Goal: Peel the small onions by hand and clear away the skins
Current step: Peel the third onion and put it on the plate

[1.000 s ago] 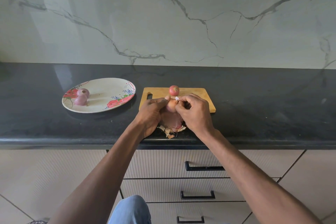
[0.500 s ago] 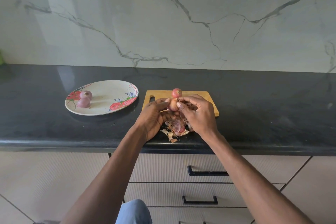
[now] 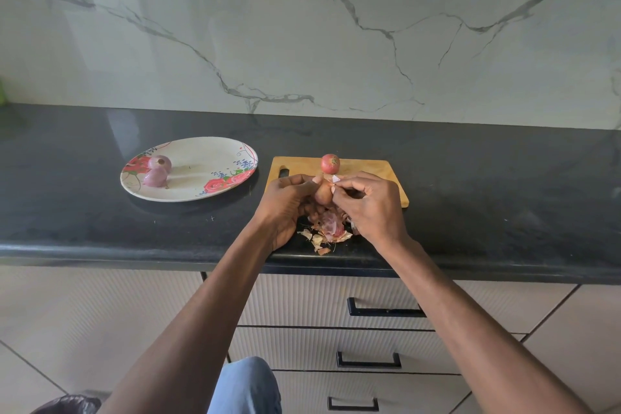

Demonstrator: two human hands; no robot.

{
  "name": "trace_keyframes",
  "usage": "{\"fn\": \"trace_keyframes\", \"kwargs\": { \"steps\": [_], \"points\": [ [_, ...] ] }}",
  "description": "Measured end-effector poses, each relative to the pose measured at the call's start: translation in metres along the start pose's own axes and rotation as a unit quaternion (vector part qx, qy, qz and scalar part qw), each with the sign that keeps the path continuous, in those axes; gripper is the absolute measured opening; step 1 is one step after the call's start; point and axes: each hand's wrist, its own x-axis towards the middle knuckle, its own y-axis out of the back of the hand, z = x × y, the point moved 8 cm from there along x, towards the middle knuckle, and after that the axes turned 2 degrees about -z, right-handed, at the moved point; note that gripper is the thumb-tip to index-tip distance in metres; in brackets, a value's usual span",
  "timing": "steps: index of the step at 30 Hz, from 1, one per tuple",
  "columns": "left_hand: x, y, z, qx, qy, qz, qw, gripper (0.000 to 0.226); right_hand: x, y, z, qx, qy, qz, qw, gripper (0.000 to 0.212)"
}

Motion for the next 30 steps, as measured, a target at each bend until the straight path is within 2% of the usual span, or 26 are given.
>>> {"fn": "trace_keyframes", "kwargs": {
  "steps": [2,7,12,18,24,30],
  "points": [
    [0.0,0.0,-0.001,0.017,0.002,-0.001,1.0,0.02,-0.001,-0.001,-0.004,-0.031,0.022,0.003,0.999,0.003],
    [0.002,0.0,-0.002,0.023,-0.004,-0.003,1.0,0.021,-0.002,-0.003,-0.012,-0.124,0.064,0.014,0.99,0.012],
    [0.001,-0.003,-0.003,0.008,0.006,-0.013,1.0,0.02,-0.004,-0.002,-0.013,-0.116,0.06,0.021,0.991,0.003],
    [-0.001,-0.005,-0.002,0.015,0.014,-0.024,0.999,0.02,-0.004,-0.002,-0.012,-0.104,0.052,0.014,0.993,0.004],
    [0.0,-0.005,-0.002,0.002,0.018,-0.028,0.999,0.025,-0.001,0.001,-0.007,-0.051,0.011,0.016,0.999,0.004],
    [-0.002,-0.011,0.003,-0.043,0.016,-0.042,0.998,0.023,0.001,0.007,0.008,0.008,-0.083,0.026,0.996,0.009]
  ]
}}
